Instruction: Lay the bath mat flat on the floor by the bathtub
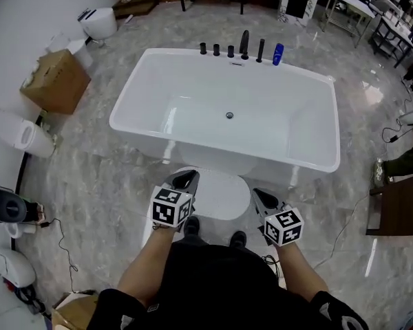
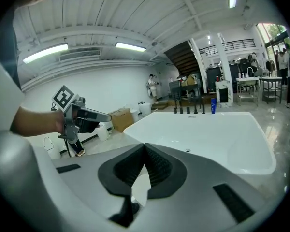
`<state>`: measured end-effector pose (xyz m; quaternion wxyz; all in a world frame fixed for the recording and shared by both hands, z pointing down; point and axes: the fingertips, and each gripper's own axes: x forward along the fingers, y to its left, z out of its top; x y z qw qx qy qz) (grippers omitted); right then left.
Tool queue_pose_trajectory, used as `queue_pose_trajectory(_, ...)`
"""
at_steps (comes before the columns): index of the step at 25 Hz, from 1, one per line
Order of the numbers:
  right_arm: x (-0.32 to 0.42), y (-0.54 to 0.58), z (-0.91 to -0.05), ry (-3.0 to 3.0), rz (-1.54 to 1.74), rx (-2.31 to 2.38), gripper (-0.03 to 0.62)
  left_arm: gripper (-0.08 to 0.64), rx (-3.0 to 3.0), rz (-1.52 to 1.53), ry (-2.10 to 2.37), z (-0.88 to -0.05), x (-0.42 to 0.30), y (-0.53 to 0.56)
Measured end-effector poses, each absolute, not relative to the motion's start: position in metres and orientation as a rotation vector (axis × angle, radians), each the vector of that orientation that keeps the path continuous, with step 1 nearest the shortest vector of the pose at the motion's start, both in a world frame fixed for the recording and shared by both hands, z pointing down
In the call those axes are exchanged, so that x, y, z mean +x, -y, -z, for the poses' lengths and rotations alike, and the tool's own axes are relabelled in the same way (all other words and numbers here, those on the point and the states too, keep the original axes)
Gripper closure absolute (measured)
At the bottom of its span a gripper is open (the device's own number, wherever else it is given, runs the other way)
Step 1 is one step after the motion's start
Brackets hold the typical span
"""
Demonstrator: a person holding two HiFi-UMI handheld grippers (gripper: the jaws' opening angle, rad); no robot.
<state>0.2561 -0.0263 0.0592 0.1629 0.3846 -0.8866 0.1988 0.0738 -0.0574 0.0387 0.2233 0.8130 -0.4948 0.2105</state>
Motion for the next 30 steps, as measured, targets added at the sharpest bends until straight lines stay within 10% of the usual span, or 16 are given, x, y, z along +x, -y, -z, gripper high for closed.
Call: queue_pose_trajectory(30, 0.245, 0.05, 0.142, 2.781, -0.115, 1.347, 0.578, 0.54, 2.464, -0.362, 1.749, 0.117, 0.0, 0.068)
